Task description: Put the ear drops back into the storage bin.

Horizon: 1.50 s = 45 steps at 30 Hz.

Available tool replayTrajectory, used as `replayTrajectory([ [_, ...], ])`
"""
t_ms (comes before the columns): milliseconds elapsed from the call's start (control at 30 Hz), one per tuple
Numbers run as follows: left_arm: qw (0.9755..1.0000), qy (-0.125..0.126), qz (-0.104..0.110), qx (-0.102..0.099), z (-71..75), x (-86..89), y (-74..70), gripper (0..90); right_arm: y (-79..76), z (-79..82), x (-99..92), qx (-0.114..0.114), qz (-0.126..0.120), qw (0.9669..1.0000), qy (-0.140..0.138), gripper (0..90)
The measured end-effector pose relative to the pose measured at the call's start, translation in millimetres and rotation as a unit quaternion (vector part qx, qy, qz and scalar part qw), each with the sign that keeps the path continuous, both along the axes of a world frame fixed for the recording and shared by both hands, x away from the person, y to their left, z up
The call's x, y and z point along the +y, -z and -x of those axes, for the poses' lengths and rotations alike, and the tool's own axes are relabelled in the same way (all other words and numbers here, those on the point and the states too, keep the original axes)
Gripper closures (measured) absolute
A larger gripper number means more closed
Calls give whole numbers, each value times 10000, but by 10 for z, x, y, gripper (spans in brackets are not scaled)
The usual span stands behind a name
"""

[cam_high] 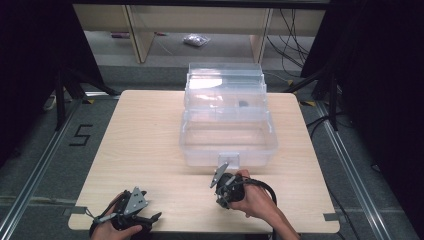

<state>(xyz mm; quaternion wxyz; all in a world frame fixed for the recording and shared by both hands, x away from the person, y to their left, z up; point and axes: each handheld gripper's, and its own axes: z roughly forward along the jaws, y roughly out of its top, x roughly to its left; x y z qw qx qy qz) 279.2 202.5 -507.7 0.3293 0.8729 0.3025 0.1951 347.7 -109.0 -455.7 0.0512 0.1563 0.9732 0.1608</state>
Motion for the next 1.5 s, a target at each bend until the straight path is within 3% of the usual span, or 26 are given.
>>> replayTrajectory([
  [33, 10000, 25, 23, 13, -1, 3, 0, 157, -10, 16, 7, 55, 100, 9999, 112, 601],
  [100, 10000, 49, -44, -32, -8, 7, -5, 157, -22, 9, 0, 29, 71, 10000, 47, 602],
  [133, 10000, 11, 0, 4, -2, 3, -1, 157, -37, 27, -5, 29, 65, 9998, 203, 602],
  [200, 10000, 7, 22, 1, 3, 2, 0, 157, -68, 2, -29, -30, -20, 10000, 29, 602],
  [300, 10000, 46, -30, -16, -7, 7, -5, 157, -142, -12, -76, -20, -1, 9999, 102, 602],
  [367, 10000, 40, -34, -19, -7, 7, -4, 157, -156, -34, -88, -46, -1, 10000, -14, 602],
  [400, 10000, 38, -19, -17, 0, 6, -6, 157, -202, -33, -123, 84, 20, 9997, 207, 602],
  [467, 10000, 42, -15, -20, -1, 5, -4, 157, -209, -33, -132, 49, -30, 9996, 259, 602],
  [500, 10000, 42, -15, -19, -1, 5, -5, 157, -217, -66, -151, -20, -76, 9999, 99, 602],
  [600, 10000, 50, -56, -20, -12, 8, 0, 157, -254, -105, -194, 52, -88, 9999, 111, 602],
  [633, 10000, 22, -72, -47, -11, 5, 2, 157, -265, -98, -208, 12, -115, 9997, 237, 602],
  [700, 10000, 38, -64, -28, -12, 7, 0, 157, -284, -126, -234, 11, -108, 9998, 144, 602],
  [967, 10000, 67, -41, -2, -12, 9, -1, 157, -372, -158, -342, 40, -159, 9994, 288, 602],
  [1433, 10000, 35, -69, -22, -12, 6, 0, 157, -691, -199, -533, -2, -114, 9988, 469, 602],
  [1500, 10000, 27, -65, -31, -13, 5, 1, 157, -727, -214, -544, 11, -137, 9991, 396, 602],
])
